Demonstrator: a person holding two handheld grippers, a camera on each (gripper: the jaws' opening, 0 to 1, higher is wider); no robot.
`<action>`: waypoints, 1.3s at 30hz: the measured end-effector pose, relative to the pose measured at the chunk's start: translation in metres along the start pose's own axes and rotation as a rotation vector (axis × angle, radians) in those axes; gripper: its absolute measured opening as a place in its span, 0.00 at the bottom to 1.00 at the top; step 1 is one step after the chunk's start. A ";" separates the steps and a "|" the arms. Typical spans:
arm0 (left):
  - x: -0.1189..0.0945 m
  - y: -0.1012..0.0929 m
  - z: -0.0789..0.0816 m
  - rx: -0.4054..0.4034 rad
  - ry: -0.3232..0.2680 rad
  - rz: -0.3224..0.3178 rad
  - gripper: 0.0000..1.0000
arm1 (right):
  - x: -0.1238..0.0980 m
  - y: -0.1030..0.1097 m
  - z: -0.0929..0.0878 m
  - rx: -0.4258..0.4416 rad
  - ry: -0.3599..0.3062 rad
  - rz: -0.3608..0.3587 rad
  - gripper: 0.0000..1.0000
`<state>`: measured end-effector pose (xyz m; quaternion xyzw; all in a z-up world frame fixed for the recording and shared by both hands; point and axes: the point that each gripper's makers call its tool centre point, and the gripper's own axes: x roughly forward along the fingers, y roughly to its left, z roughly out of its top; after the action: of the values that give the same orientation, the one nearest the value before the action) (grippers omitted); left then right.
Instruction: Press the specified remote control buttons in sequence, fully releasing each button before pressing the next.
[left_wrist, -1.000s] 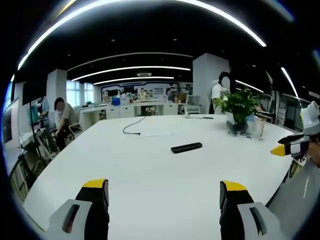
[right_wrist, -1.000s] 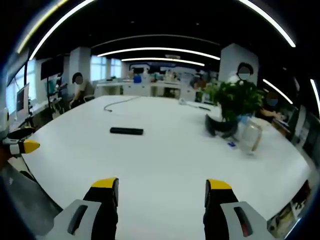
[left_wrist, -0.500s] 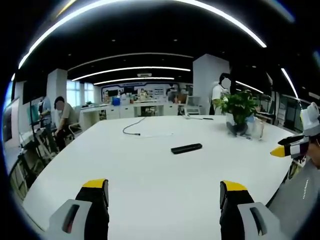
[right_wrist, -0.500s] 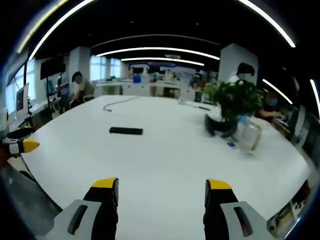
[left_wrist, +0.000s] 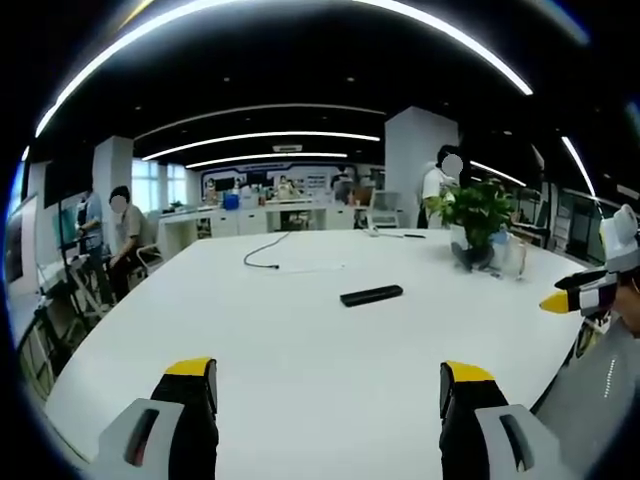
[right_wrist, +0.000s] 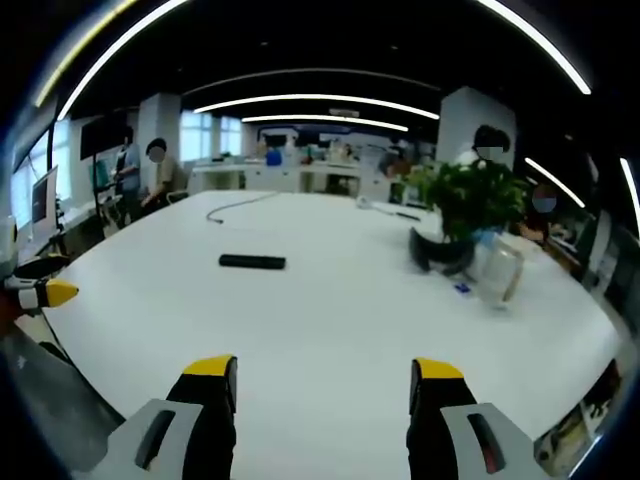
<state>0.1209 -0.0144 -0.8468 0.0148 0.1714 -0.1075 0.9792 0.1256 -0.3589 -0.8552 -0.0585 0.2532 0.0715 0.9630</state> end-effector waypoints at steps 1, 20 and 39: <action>0.000 0.000 0.000 0.000 0.001 -0.001 0.95 | 0.000 0.000 0.000 0.000 -0.001 0.000 0.69; 0.004 -0.017 0.005 0.019 0.040 -0.065 0.95 | -0.001 -0.001 0.007 0.010 -0.029 0.008 0.68; 0.043 -0.024 0.047 0.043 0.013 -0.117 0.94 | -0.003 0.000 0.006 0.042 -0.030 0.023 0.56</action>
<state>0.1708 -0.0502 -0.8170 0.0266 0.1758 -0.1683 0.9696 0.1259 -0.3584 -0.8485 -0.0341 0.2408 0.0779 0.9668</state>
